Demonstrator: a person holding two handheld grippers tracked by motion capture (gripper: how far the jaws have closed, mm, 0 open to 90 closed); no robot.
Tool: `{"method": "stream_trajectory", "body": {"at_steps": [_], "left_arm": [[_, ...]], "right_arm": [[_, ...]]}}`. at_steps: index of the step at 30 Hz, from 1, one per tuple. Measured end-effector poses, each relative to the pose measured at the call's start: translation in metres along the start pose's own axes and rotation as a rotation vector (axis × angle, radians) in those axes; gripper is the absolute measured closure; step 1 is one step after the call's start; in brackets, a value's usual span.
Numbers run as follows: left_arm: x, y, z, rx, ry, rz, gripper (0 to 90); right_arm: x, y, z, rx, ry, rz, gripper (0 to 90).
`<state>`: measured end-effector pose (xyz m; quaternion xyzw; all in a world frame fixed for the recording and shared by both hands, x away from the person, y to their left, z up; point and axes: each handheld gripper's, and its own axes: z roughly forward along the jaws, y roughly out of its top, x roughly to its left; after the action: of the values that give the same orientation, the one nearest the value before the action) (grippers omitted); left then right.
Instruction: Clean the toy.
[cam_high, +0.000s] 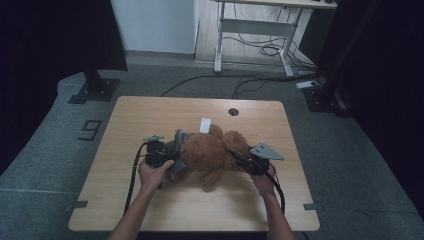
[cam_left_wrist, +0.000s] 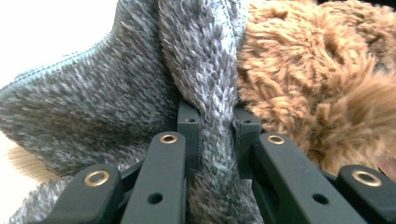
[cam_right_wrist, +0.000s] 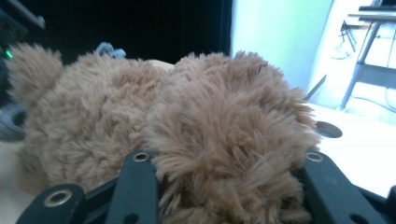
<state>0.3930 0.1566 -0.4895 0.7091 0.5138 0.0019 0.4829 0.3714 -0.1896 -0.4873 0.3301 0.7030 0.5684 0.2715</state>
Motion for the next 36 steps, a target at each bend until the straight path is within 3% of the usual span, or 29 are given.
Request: {"method": "stream_trajectory", "body": {"at_steps": [2,5,8,12,19,21,24,26,29,33,36], "left_arm": [[0.0,-0.005,0.005,0.027,0.02,0.019,77.9],[0.001,-0.015,0.008,0.027,-0.017,0.012,77.9],[-0.004,-0.021,0.006,0.025,-0.03,0.032,77.8],[-0.012,-0.032,0.002,0.026,-0.028,0.067,77.8],[-0.02,-0.045,-0.012,0.029,-0.044,0.107,77.5],[-0.022,-0.04,-0.019,0.021,-0.036,0.123,77.4],[-0.028,-0.027,-0.031,-0.029,-0.037,0.132,77.2],[-0.039,-0.014,-0.039,-0.058,-0.044,0.157,77.2],[-0.065,0.007,-0.039,-0.085,-0.047,0.218,77.2],[-0.096,0.024,-0.014,-0.04,-0.049,0.288,77.1],[-0.105,0.026,0.012,0.028,-0.025,0.307,77.1]], "right_arm": [[-0.002,-0.008,0.004,0.038,-0.005,-0.024,57.7],[-0.002,-0.023,0.002,0.071,0.004,-0.042,56.6],[-0.004,-0.038,-0.007,0.057,0.026,-0.022,55.7],[0.001,-0.044,-0.018,0.054,0.047,-0.057,55.0],[0.007,-0.052,-0.035,0.062,0.098,-0.045,54.7],[0.009,-0.054,-0.038,0.062,0.1,-0.065,55.0],[0.011,-0.055,-0.04,0.064,0.095,-0.095,55.1],[0.012,-0.056,-0.04,0.062,0.093,-0.098,55.2],[0.012,-0.056,-0.041,0.061,0.092,-0.104,55.2],[0.012,-0.056,-0.041,0.06,0.092,-0.107,55.0],[0.011,-0.056,-0.041,0.062,0.093,-0.107,54.6]]}}
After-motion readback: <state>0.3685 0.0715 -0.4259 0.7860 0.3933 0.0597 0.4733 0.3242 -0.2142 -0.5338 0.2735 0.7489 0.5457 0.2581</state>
